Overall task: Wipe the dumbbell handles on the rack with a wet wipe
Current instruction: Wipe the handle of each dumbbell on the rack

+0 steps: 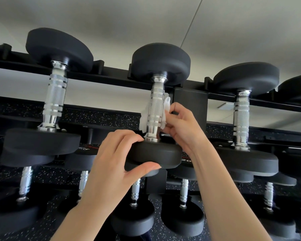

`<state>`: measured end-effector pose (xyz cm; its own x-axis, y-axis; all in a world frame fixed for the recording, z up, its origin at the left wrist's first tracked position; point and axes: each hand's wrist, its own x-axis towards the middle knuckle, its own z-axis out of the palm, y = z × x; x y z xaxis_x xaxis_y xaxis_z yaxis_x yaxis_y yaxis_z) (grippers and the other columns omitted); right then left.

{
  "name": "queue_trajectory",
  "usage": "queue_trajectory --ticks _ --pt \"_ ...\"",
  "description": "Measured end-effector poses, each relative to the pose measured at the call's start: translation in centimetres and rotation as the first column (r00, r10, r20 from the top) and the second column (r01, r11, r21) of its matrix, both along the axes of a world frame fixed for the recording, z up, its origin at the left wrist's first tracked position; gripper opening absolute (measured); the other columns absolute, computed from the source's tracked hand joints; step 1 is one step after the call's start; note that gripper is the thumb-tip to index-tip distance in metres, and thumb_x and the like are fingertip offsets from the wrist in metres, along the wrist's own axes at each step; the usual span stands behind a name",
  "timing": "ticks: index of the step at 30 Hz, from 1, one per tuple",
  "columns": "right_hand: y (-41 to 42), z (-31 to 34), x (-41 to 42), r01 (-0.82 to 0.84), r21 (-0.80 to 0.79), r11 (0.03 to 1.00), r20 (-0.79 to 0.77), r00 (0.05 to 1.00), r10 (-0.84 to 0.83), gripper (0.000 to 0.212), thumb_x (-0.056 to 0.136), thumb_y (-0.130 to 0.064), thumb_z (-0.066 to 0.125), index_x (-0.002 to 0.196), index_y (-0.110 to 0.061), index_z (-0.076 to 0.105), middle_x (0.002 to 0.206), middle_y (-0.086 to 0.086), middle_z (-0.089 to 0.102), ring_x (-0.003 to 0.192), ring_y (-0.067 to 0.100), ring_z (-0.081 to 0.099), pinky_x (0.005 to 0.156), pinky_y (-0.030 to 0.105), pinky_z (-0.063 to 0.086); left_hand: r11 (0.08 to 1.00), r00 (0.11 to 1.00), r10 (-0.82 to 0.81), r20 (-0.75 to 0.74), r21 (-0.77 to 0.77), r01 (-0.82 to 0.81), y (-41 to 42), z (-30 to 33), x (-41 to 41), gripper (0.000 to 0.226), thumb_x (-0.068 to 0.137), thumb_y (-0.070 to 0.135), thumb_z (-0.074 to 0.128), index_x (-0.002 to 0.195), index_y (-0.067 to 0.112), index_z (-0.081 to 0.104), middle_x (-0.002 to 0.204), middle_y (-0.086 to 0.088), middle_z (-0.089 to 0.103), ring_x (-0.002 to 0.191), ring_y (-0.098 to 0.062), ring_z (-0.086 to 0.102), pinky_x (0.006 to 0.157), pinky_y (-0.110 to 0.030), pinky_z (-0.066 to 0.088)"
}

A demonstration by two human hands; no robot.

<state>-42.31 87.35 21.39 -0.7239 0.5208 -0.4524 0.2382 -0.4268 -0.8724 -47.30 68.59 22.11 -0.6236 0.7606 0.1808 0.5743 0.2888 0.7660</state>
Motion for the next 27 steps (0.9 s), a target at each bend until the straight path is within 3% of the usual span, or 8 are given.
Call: queue_trajectory --ticks 5,8,11,13,17,21,24,27 --pt "-0.2 0.1 1.0 -0.085 0.037 0.996 0.084 0.993 0.082 0.02 0.092 0.001 0.051 0.075 -0.009 0.049 0.074 0.014 0.067 0.072 0.022 0.067 0.068 0.028 0.056 1.0 1.0 -0.001 -0.004 0.002 0.001 0.0 -0.1 0.0 0.053 0.076 0.059 0.059 0.104 0.013 0.061 0.108 0.012 0.049 0.102 -0.013 0.05 0.09 -0.024 0.039" --pt "-0.2 0.1 1.6 -0.147 0.144 0.979 0.155 0.98 0.124 0.02 0.092 0.001 0.051 0.075 -0.01 0.049 0.075 0.017 0.066 0.072 0.024 0.065 0.076 0.035 0.056 1.0 1.0 -0.002 0.003 0.002 0.002 0.0 -0.1 0.0 0.053 0.076 0.059 0.059 0.104 0.014 0.061 0.108 0.012 0.049 0.102 -0.013 0.051 0.089 -0.026 0.04" --pt "-0.5 0.4 2.3 -0.199 0.231 0.952 0.205 0.967 0.152 0.017 0.09 -0.008 0.056 0.075 -0.013 0.049 0.074 0.033 0.057 0.069 0.027 0.052 0.073 0.044 0.045 1.0 1.0 -0.004 0.0 0.006 0.004 0.0 -0.1 0.0 0.052 0.076 0.058 0.06 0.104 0.014 0.061 0.108 0.013 0.047 0.102 -0.012 0.05 0.088 -0.029 0.04" --pt "-0.5 0.5 2.6 -0.263 0.306 0.915 0.259 0.948 0.186 0.016 0.085 -0.017 0.059 0.073 -0.012 0.048 0.072 0.04 0.052 0.065 0.025 0.042 0.064 0.039 0.034 1.0 1.0 -0.006 -0.008 0.005 0.006 0.0 -0.1 0.0 0.053 0.077 0.059 0.059 0.104 0.014 0.061 0.108 0.013 0.048 0.102 -0.012 0.05 0.087 -0.03 0.041" --pt "-0.2 1.4 2.8 -0.429 0.499 0.753 0.376 0.89 0.258 0.019 0.087 -0.011 0.061 0.074 -0.01 0.047 0.061 0.029 0.052 0.058 0.02 0.036 0.061 0.026 0.033 1.0 1.0 -0.012 -0.008 0.004 0.012 -0.1 -0.1 -0.1 0.052 0.079 0.06 0.057 0.104 0.014 0.061 0.107 0.01 0.05 0.101 -0.012 0.05 0.086 -0.033 0.042" --pt "-0.5 2.7 3.0 -0.475 0.598 0.646 0.423 0.871 0.249 0.012 0.082 -0.011 0.069 0.073 -0.013 0.061 0.066 -0.01 0.067 0.063 -0.003 0.06 0.066 0.01 0.044 1.0 1.0 -0.014 0.001 0.017 0.014 -0.1 -0.1 -0.1 0.053 0.078 0.061 0.057 0.104 0.015 0.061 0.107 0.01 0.05 0.102 -0.012 0.05 0.086 -0.035 0.042" --pt "-1.0 3.3 3.1 -0.407 0.635 0.656 0.394 0.902 0.178 0.006 0.077 -0.016 0.075 0.077 -0.021 0.073 0.076 -0.009 0.071 0.074 0.002 0.066 0.072 0.015 0.051 0.999 0.999 -0.01 0.043 0.041 0.008 -0.1 -0.2 -0.2 0.053 0.074 0.06 0.062 0.103 0.016 0.061 0.106 0.01 0.051 0.101 -0.011 0.05 0.086 -0.03 0.042" --pt "-1.6 3.6 2.5 -0.367 0.688 0.626 0.355 0.923 0.15 0.008 0.073 -0.018 0.078 0.076 -0.024 0.074 0.075 -0.01 0.067 0.073 0.003 0.059 0.068 0.012 0.045 0.998 0.996 -0.005 0.087 0.056 0.0 -0.4 -0.3 -0.4 0.053 0.069 0.058 0.067 0.104 0.018 0.062 0.106 0.013 0.05 0.1 -0.007 0.05 0.086 -0.023 0.041"
